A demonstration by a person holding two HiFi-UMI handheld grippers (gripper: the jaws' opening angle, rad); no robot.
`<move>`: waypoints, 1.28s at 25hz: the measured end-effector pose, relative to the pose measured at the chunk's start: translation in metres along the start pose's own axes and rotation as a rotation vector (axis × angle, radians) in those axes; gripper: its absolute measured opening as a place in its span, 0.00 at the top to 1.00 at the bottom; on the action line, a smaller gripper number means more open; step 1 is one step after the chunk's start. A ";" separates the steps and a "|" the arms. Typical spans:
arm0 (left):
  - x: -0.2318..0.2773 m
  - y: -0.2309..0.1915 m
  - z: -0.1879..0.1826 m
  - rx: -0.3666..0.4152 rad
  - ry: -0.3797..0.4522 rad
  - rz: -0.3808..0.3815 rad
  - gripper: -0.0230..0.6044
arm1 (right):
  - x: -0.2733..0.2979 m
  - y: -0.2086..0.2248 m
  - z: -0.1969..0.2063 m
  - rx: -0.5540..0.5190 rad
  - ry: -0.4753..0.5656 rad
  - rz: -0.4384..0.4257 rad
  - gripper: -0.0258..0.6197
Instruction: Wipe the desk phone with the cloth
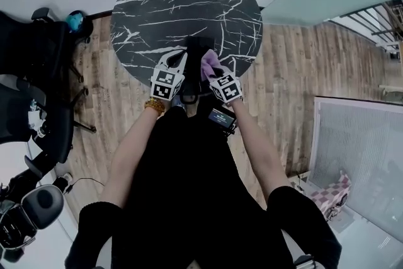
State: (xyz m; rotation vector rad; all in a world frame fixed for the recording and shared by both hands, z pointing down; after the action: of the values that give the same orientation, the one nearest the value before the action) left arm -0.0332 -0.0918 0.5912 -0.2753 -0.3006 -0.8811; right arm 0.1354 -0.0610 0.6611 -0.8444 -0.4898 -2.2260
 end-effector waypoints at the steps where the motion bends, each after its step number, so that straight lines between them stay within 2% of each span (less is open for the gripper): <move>1: -0.002 0.000 -0.006 0.013 0.018 -0.009 0.93 | -0.008 0.001 -0.014 -0.006 0.071 0.019 0.87; 5: -0.010 0.000 -0.033 0.098 0.101 -0.071 0.93 | -0.045 -0.002 -0.072 -0.054 0.360 0.095 0.87; 8: -0.021 0.007 -0.055 0.179 0.173 -0.125 0.93 | -0.070 -0.013 -0.107 -0.070 0.539 0.162 0.87; 11: -0.032 0.012 -0.076 0.215 0.247 -0.159 0.93 | -0.089 -0.023 -0.131 -0.068 0.662 0.238 0.87; 14: -0.040 0.014 -0.093 0.215 0.306 -0.181 0.93 | -0.101 -0.029 -0.144 -0.049 0.747 0.293 0.87; 19: -0.046 0.018 -0.106 0.209 0.352 -0.184 0.93 | -0.109 -0.036 -0.151 -0.045 0.794 0.338 0.87; 32: -0.041 0.027 -0.101 0.206 0.337 -0.160 0.93 | -0.117 -0.027 -0.144 -0.029 0.775 0.368 0.87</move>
State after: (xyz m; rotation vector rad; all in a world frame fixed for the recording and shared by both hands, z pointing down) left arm -0.0225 -0.0820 0.4800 0.0909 -0.0983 -1.0288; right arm 0.1182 -0.0668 0.4745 -0.0292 0.0693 -2.0091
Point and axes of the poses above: the fingertips, and each gripper's own axes: x forward along the fingers, y to its right, z out of its underside, the point moved 7 cm from there along -x, backward along the fingers, and after that the axes turned 1 degree about y, right-handed, at the moved point
